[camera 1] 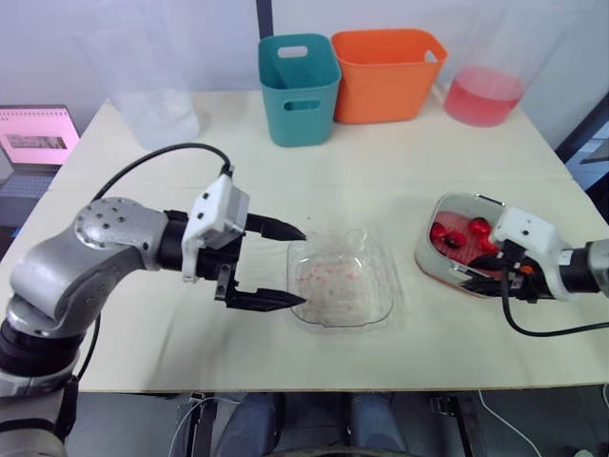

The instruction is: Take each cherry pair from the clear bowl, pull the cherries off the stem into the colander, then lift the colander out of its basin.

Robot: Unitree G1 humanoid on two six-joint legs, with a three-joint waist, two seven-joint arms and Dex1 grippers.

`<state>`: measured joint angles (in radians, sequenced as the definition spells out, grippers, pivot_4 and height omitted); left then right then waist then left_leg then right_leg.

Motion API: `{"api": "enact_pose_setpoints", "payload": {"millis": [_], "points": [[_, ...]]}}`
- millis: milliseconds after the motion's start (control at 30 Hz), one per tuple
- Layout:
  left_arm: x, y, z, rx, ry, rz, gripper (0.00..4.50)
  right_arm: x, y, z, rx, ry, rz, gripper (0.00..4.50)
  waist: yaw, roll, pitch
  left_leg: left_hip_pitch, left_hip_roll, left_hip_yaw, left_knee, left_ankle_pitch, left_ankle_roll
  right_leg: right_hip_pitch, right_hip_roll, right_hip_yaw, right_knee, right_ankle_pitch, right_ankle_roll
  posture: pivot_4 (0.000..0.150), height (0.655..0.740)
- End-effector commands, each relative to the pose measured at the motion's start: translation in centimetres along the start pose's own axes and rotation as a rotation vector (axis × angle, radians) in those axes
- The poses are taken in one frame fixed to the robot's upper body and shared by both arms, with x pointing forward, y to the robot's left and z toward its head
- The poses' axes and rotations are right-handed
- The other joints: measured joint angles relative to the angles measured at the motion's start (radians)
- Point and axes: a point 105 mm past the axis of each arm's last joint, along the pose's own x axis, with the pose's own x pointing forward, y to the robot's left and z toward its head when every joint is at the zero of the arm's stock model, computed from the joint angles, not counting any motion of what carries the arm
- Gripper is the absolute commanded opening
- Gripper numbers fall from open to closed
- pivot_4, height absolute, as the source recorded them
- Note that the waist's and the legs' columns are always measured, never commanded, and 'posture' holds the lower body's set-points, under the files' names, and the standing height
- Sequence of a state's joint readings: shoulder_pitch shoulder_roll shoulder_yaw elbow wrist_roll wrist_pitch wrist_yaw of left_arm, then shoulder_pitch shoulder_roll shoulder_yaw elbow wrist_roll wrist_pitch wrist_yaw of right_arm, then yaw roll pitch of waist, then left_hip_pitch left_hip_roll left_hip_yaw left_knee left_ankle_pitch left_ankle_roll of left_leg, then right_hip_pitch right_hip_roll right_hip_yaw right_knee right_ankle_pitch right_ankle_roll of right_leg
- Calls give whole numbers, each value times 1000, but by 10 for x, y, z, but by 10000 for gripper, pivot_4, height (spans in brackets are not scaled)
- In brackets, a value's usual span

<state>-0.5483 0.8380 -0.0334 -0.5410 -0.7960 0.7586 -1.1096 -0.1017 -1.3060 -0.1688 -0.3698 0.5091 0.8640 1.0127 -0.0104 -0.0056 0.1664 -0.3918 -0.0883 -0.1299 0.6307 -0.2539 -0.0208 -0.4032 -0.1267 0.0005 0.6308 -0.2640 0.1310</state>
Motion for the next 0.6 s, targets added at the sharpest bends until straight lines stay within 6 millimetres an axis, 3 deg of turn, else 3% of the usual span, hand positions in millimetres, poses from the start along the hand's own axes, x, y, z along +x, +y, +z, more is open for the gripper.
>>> {"api": "enact_pose_setpoints", "payload": {"millis": [33, 133, 167, 600], "points": [[1, 1, 5, 34, -5, 2, 45000, -2, -4, 7, -41, -18, -35, 15936, 0, 0, 0, 0, 0, 0, 0, 0, 0, 0, 0, 0, 0, 0, 0, 1500, 7400], [2, 3, 4, 40, -3, 10, 45000, -2, -4, 7, -48, -16, -34, 3709, 0, 0, 0, 0, 0, 0, 0, 0, 0, 0, 0, 0, 0, 0, 0, 1500, 7400], [2, 3, 5, 40, -5, 13, 45000, -2, -4, 7, -50, -17, -34, 2046, 0, 0, 0, 0, 0, 0, 0, 0, 0, 0, 0, 0, 0, 0, 0, 1500, 7400], [0, 15, -1, 46, -1, 44, 45000, -22, -10, 19, -116, -25, -69, 2061, 0, 0, 0, 0, 0, 0, 0, 0, 0, 0, 0, 0, 0, 0, 0, 1500, 7400]]}}
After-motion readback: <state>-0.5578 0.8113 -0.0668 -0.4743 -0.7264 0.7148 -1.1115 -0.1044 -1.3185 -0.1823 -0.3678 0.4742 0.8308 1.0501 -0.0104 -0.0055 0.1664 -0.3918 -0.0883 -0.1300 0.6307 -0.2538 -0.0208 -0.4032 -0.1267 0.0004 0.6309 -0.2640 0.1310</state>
